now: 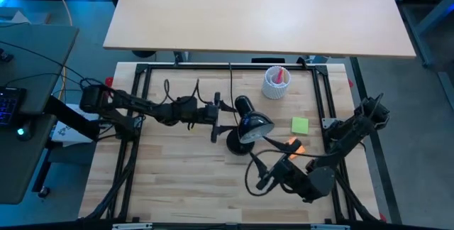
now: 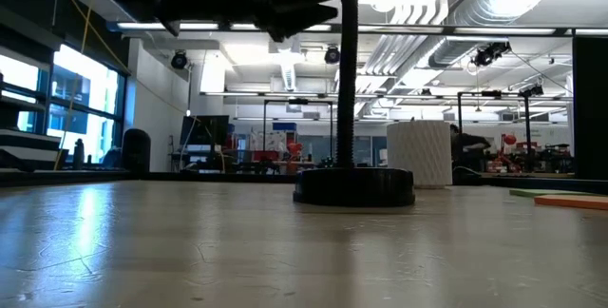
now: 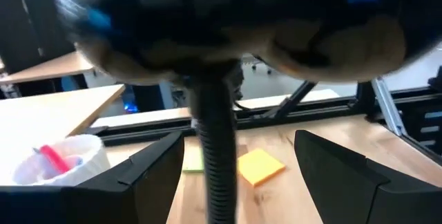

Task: Screw lightbulb
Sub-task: Insert the lightbulb into the desk lamp

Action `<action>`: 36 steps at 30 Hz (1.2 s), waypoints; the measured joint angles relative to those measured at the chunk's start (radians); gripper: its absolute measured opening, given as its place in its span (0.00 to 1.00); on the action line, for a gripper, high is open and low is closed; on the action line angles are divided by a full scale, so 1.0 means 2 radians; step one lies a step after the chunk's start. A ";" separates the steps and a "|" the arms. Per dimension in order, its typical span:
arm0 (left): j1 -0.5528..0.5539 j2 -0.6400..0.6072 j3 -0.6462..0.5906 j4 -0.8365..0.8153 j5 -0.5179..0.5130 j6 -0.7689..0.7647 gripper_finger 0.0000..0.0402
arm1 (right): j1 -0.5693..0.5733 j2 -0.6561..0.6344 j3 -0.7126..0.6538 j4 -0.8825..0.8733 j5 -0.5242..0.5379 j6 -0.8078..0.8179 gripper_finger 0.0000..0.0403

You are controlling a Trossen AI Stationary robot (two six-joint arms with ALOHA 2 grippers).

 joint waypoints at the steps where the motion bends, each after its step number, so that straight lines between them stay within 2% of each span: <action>1: -0.002 0.009 0.000 0.010 0.000 -0.001 0.67 | 0.004 0.000 0.000 0.004 -0.002 -0.007 0.74; 6: -0.004 0.058 0.001 0.080 -0.028 -0.011 0.67 | 0.018 0.000 0.000 0.014 -0.009 -0.029 0.74; 9: -0.002 0.080 0.002 0.124 -0.025 -0.024 0.67 | 0.023 0.000 0.000 0.022 -0.009 -0.036 0.74; 16: -0.005 0.106 0.027 0.133 -0.008 -0.037 0.63 | 0.020 0.000 0.000 0.020 -0.009 -0.044 0.74; 20: -0.006 0.107 0.031 0.127 -0.018 -0.038 0.55 | 0.018 0.000 0.000 0.020 -0.009 -0.044 0.74; 30: -0.009 0.094 0.030 0.083 -0.036 -0.054 0.27 | 0.019 0.000 0.000 0.017 0.000 -0.044 0.74; 36: -0.017 0.088 0.031 0.061 -0.066 -0.048 0.12 | 0.003 0.000 0.000 0.009 0.001 -0.040 0.74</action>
